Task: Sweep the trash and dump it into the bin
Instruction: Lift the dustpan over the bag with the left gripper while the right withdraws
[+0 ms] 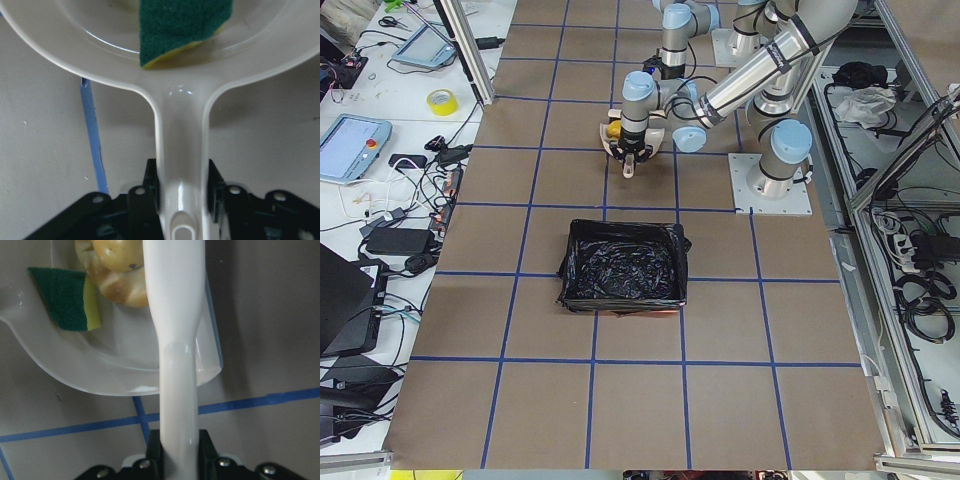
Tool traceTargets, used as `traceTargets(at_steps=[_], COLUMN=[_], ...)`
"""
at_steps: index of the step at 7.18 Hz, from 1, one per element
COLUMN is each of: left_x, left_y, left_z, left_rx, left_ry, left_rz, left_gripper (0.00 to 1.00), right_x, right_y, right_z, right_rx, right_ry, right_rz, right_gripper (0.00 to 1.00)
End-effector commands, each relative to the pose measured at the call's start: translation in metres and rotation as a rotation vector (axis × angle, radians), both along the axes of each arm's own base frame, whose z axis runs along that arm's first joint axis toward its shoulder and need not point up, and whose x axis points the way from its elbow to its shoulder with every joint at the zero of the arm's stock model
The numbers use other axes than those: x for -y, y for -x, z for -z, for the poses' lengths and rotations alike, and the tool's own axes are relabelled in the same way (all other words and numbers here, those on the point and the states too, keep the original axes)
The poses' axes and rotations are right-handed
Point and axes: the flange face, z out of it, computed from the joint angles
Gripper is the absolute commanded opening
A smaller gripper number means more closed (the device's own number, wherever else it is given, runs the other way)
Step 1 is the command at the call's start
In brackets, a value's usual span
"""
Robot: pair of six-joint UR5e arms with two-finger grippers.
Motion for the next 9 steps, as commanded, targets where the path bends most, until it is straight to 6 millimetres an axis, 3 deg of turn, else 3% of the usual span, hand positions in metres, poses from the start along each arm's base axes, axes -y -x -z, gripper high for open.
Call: traceTargets(at_steps=[1,8,9], left_x=[0.007,0.013,0.023], left_y=[-0.002,-0.008,-0.015], left_z=[-0.003,-0.008,-0.021], left_rx=[0.002,-0.018,-0.045], left_ry=[0.007,0.023,0.041], left_rz=[0.002,-0.003,-0.015], left_gripper=[0.0,0.0,0.0], right_x=[0.001,0.046,0.07], right_y=[-0.006,0.055,0.084], right_z=[-0.005,0.006,-0.005], right_rx=[0.001,-0.19,-0.187], right_ry=[0.004,0.022,0.026], right_rz=[-0.008,-0.14,-0.115], right_gripper=[0.0,0.0,0.0])
